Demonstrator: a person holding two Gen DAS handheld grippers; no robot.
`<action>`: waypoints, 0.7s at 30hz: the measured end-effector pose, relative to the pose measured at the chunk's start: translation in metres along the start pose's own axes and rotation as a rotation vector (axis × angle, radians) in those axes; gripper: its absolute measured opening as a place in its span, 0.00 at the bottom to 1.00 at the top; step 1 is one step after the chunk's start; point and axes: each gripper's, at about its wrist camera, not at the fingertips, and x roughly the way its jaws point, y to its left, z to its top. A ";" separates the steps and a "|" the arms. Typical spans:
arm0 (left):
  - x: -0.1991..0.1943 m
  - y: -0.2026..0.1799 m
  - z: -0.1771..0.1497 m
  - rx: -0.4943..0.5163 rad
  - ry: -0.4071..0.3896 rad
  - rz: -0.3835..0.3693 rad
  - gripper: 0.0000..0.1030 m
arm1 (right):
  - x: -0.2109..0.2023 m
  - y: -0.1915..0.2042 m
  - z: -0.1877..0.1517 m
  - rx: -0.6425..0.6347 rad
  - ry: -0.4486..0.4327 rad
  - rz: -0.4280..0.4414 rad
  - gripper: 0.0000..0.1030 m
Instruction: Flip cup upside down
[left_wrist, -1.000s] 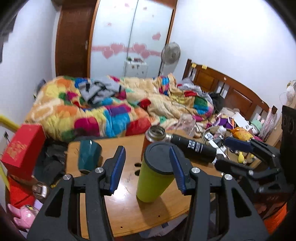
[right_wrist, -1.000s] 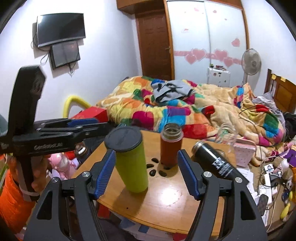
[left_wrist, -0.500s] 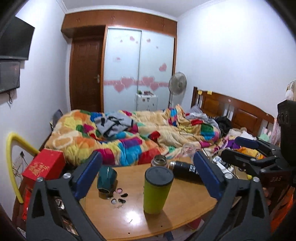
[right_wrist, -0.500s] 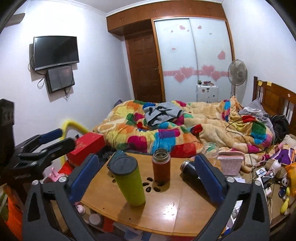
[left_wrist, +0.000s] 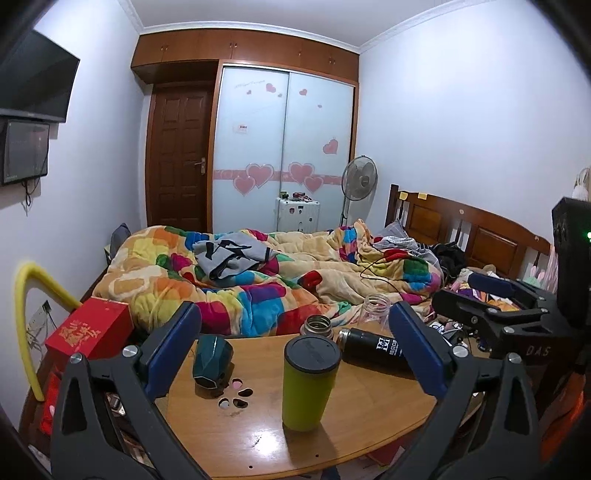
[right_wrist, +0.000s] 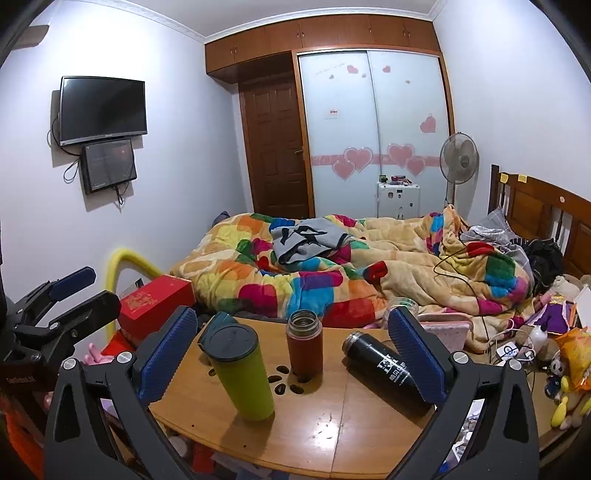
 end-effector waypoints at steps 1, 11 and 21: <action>0.001 0.002 0.000 -0.012 0.005 -0.006 1.00 | 0.000 -0.001 -0.001 0.001 0.001 0.001 1.00; 0.004 0.005 -0.002 -0.028 0.014 -0.008 1.00 | 0.005 -0.007 -0.005 0.025 0.012 -0.010 1.00; 0.005 0.003 -0.001 -0.007 0.003 0.001 1.00 | 0.000 -0.007 -0.002 0.013 0.000 -0.016 1.00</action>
